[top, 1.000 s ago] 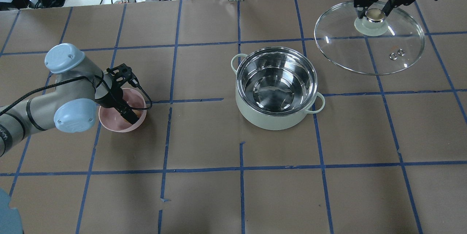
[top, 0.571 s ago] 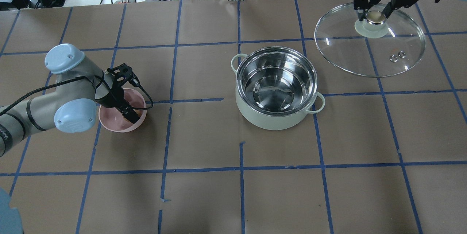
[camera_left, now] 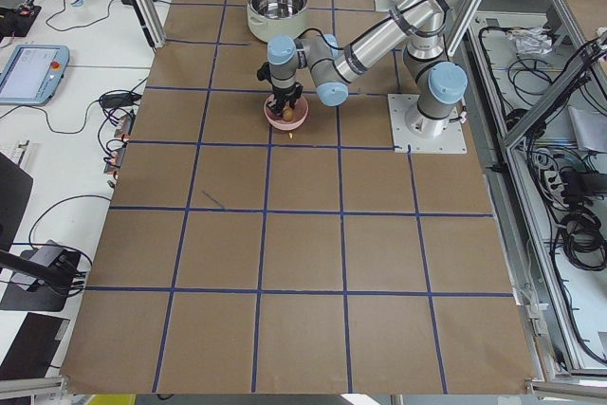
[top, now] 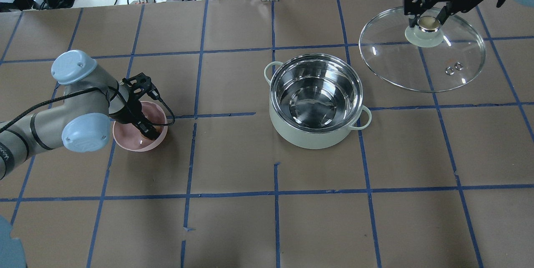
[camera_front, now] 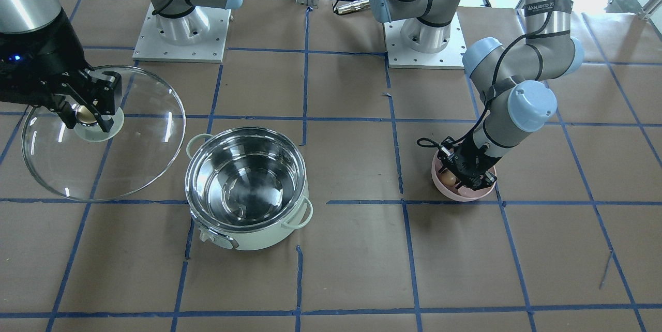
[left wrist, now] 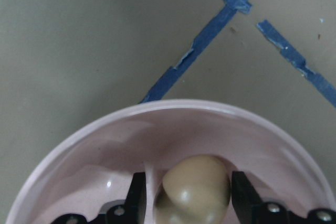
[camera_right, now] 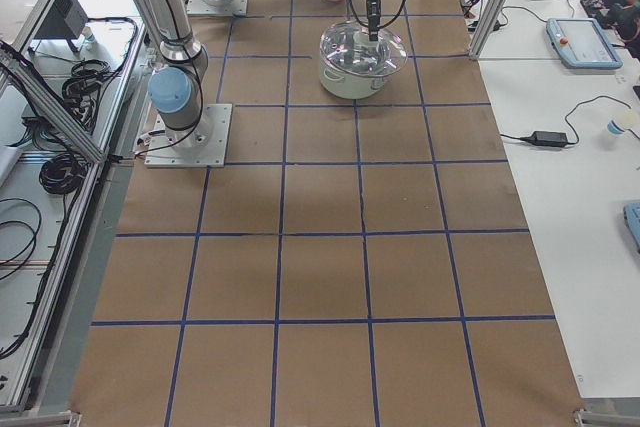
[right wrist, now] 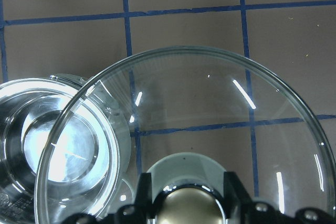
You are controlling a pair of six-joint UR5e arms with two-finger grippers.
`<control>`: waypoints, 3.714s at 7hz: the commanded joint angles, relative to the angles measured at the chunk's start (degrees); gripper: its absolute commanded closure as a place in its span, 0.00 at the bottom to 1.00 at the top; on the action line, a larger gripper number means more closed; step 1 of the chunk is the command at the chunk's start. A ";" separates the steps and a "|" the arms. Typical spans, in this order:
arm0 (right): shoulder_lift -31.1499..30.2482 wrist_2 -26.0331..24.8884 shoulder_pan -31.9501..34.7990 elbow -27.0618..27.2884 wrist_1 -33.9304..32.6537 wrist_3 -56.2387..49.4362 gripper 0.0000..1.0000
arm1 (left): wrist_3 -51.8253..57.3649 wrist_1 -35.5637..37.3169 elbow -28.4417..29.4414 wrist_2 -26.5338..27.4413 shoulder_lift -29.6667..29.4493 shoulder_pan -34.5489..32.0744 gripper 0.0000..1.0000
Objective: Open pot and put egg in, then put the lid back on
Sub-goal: 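Set the glass lid down beside the pot while the left gripper holds the egg, then lift the egg out of the pink bowl with the left gripper, then carry the egg over the open pot with the left gripper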
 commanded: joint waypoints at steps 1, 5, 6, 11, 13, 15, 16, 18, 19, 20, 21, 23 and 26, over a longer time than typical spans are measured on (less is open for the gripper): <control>-0.05 -0.02 -0.09 0.26 -0.14 0.00 0.59 | -0.19 0.06 -0.08 -0.06 0.03 0.00 0.56; -0.05 -0.02 -0.09 0.43 -0.14 0.00 0.59 | -0.28 0.06 -0.08 -0.06 0.12 0.09 0.69; -0.05 0.07 -0.27 0.43 -0.14 0.00 0.59 | -0.54 0.06 0.01 -0.06 0.21 0.09 0.73; -0.75 0.07 -0.09 1.22 -0.22 -0.26 0.60 | -8.41 -9.54 7.36 0.21 5.02 -0.17 0.77; -1.10 -0.02 -0.18 1.92 -0.22 -0.26 0.60 | -16.59 -14.17 11.16 0.12 6.35 -2.36 0.77; -1.28 -0.02 -0.27 2.19 -0.40 -0.35 0.60 | -32.44 -15.84 13.62 -0.14 8.11 -9.45 0.77; -1.28 -0.28 -0.44 2.10 -0.49 -0.44 0.61 | -40.19 -15.41 14.50 -0.32 8.20 -12.45 0.77; -1.28 -0.64 -0.71 2.10 -0.57 -1.32 0.61 | -55.04 -14.53 17.49 -0.23 7.24 -18.33 0.77; -1.19 -0.90 -0.79 2.02 -0.57 -1.49 0.62 | -63.21 -12.87 18.72 -0.23 6.37 -21.85 0.77; -1.19 -0.99 -0.80 2.02 -0.57 -1.49 0.61 | -69.65 -11.90 19.17 -0.23 6.10 -24.58 0.77; -1.19 -0.90 -1.40 2.02 -0.57 -1.93 0.61 | -76.76 -9.19 19.52 -0.32 5.75 -27.57 0.77; -1.28 -1.08 -1.85 2.02 -0.57 -2.11 0.61 | -88.19 -4.36 22.40 -0.15 0.41 -33.37 0.77; -1.28 -0.90 -3.34 2.02 -0.31 -4.83 0.62 | -99.84 -2.40 31.19 0.90 -8.12 -39.36 0.77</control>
